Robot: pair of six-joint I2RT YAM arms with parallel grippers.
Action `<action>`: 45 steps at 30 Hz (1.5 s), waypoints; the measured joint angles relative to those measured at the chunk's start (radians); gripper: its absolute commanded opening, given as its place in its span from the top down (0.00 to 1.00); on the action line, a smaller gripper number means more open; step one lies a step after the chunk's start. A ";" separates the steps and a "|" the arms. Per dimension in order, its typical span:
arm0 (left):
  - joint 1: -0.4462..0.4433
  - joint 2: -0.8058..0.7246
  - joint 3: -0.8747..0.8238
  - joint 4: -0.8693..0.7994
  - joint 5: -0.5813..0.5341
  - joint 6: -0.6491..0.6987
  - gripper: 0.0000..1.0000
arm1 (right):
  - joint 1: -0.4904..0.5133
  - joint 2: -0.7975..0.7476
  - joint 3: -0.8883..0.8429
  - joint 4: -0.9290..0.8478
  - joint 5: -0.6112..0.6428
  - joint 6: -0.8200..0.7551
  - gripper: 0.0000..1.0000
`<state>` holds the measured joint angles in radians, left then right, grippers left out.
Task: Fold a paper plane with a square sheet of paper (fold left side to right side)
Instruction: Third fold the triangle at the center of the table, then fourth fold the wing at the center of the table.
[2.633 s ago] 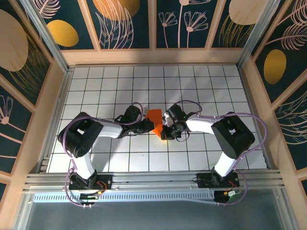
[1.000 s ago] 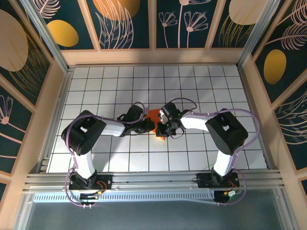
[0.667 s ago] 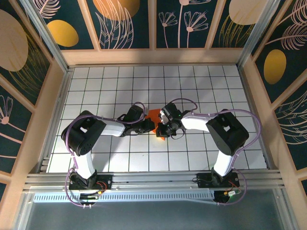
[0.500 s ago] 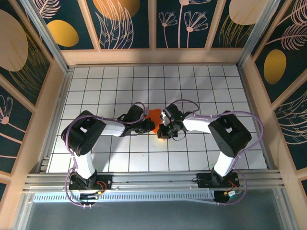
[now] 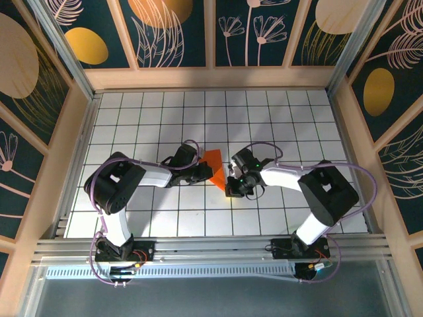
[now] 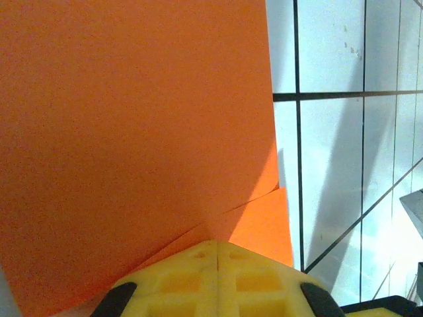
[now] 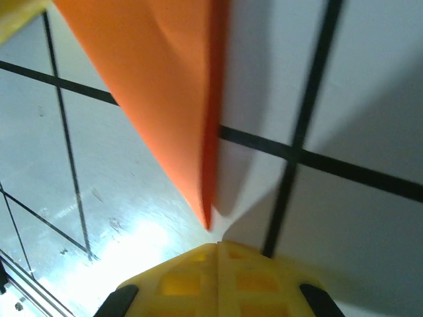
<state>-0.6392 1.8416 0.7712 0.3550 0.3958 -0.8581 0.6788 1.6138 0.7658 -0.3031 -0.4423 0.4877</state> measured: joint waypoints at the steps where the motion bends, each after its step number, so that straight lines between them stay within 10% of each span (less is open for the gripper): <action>1: 0.004 0.003 0.003 0.000 0.000 -0.003 1.00 | -0.012 -0.013 -0.002 -0.017 0.000 -0.009 1.00; 12: 0.018 0.055 0.078 -0.015 -0.005 -0.031 1.00 | -0.190 -0.153 0.000 0.020 -0.002 -0.137 0.49; 19: 0.024 0.079 0.124 -0.015 -0.016 -0.039 0.91 | -0.241 -0.181 -0.029 0.195 0.005 -0.178 0.33; 45: 0.206 -0.216 -0.058 -0.021 -0.041 -0.031 0.57 | -0.196 0.150 0.096 0.459 -0.153 -0.298 0.57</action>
<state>-0.4328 1.6253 0.7132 0.3344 0.3550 -0.8886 0.4828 1.7638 0.8616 0.1555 -0.5957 0.1894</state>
